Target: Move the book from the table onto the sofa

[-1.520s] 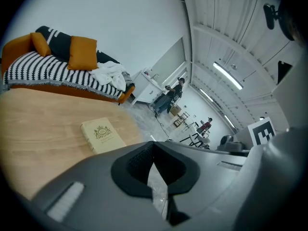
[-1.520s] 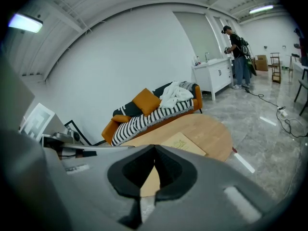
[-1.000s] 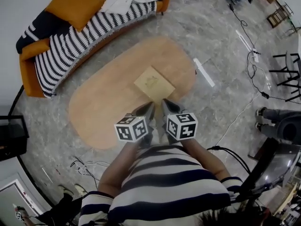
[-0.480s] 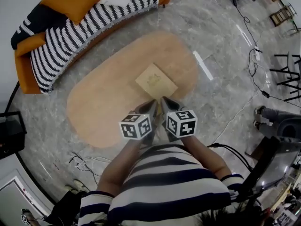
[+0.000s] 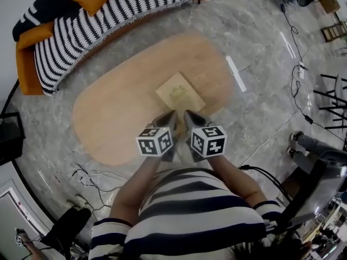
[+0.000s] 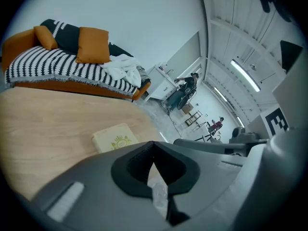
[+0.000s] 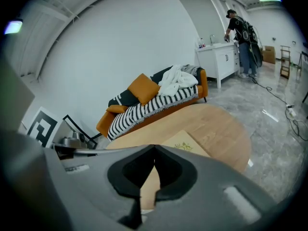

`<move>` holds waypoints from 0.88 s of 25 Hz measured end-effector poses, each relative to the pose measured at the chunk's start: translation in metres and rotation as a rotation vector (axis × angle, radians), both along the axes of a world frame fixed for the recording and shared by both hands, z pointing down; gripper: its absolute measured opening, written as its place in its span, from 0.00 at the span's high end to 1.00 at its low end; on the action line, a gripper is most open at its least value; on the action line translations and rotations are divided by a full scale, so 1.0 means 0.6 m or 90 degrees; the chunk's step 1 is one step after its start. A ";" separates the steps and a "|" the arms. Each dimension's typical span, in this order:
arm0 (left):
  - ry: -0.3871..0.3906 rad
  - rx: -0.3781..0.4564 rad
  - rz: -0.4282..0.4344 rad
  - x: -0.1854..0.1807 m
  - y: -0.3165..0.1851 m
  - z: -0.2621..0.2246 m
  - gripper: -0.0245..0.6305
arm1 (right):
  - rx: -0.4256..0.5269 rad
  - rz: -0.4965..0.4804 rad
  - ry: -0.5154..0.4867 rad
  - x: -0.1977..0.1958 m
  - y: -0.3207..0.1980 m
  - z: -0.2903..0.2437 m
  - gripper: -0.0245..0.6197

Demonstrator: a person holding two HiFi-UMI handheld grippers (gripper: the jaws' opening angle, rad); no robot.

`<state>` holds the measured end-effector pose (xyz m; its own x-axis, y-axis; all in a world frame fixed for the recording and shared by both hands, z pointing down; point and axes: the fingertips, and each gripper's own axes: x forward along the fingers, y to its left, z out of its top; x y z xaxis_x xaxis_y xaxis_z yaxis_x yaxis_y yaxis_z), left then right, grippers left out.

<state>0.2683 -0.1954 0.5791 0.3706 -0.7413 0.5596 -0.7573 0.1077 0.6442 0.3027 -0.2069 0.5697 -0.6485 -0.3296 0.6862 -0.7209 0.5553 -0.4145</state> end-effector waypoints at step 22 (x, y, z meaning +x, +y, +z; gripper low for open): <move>-0.023 -0.126 -0.002 0.035 -0.011 0.164 0.96 | -0.048 -0.120 0.046 0.014 -0.027 0.154 0.97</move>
